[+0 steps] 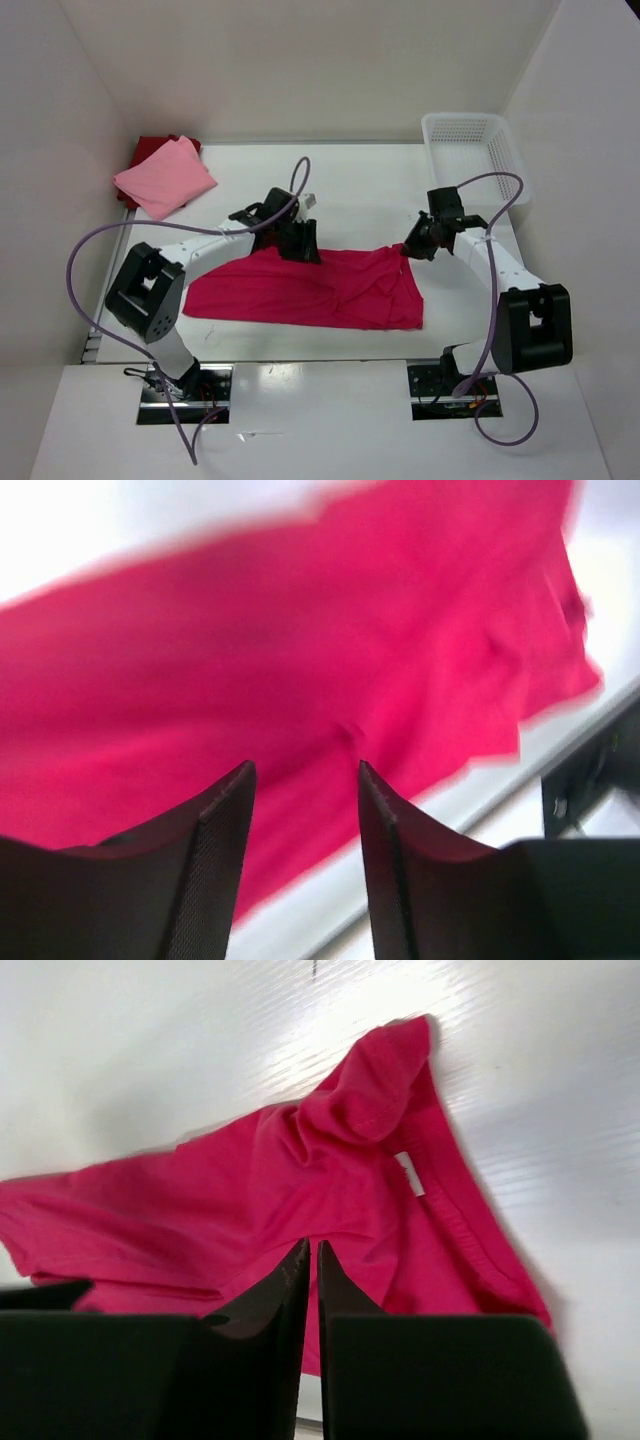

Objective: Fold and stack the t-shirts

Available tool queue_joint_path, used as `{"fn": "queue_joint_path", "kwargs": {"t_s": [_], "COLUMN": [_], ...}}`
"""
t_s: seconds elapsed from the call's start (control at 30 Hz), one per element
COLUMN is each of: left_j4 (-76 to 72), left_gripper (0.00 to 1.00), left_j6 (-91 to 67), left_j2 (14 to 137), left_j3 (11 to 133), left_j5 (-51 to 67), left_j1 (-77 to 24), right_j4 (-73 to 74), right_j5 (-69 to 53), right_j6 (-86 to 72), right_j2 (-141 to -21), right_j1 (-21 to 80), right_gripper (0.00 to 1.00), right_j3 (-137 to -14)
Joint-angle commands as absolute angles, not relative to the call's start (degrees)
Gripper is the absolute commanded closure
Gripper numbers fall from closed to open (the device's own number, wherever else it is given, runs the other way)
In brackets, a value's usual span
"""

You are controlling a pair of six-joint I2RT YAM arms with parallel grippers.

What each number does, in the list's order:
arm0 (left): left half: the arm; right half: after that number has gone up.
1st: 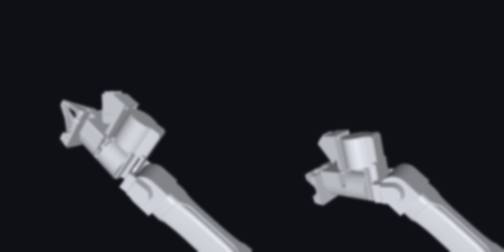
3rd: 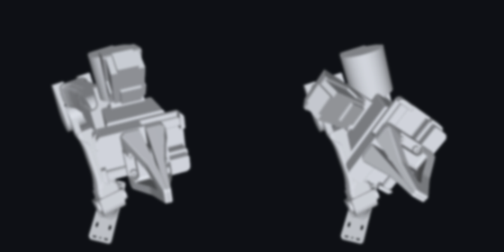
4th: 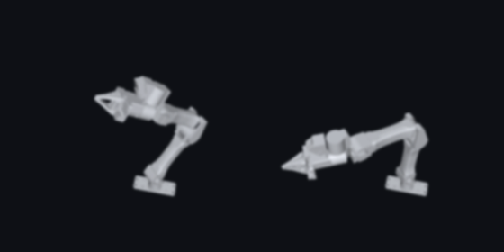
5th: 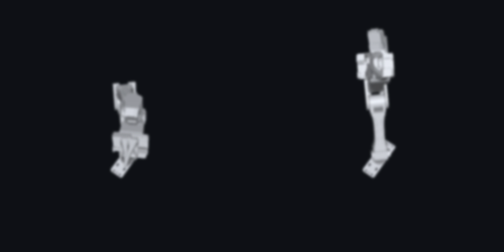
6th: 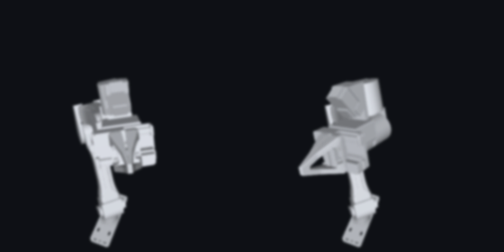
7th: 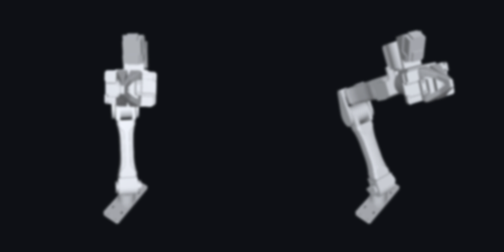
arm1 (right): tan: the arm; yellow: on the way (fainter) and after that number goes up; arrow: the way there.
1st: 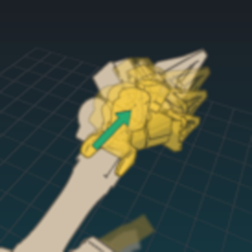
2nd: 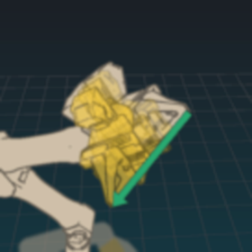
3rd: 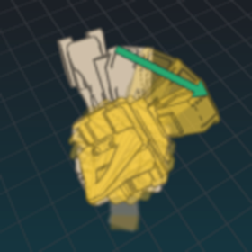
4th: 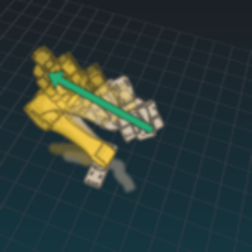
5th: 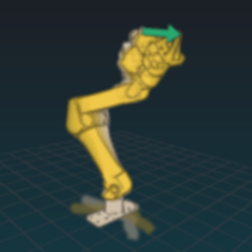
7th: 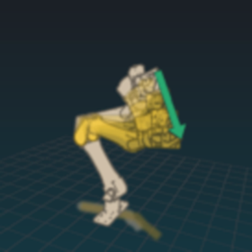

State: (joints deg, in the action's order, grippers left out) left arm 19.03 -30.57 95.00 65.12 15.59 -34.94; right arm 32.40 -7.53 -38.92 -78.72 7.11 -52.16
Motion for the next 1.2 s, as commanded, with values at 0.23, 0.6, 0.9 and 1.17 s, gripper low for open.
{"fn": "queue_joint_path", "kwargs": {"t_s": [0.23, 0.6, 0.9, 1.17], "left_j4": [11.5, 8.8, 8.3, 9.8], "left_gripper": [0.51, 0.51, 0.44, 0.59], "left_j6": [-35.9, -38.8, -43.0, -40.3], "left_j2": [104.9, 104.4, 92.0, 89.4], "left_j3": [61.6, 50.8, 53.8, 61.2], "left_j5": [25.5, 28.0, 28.0, 26.2], "left_j1": [-17.3, -4.6, -2.5, -10.1], "right_j4": [22.5, 23.0, 30.4, 31.6], "right_j5": [-14.6, -9.0, -12.6, -16.0], "right_j6": [-43.9, -47.5, -43.3, -44.5], "right_j2": [-89.9, -85.0, -79.5, -79.4], "right_j1": [11.7, 6.9, 6.8, 17.5], "right_gripper": [0.94, 0.91, 0.71, 0.97], "right_j3": [-48.6, -42.4, -51.8, -49.3]}}
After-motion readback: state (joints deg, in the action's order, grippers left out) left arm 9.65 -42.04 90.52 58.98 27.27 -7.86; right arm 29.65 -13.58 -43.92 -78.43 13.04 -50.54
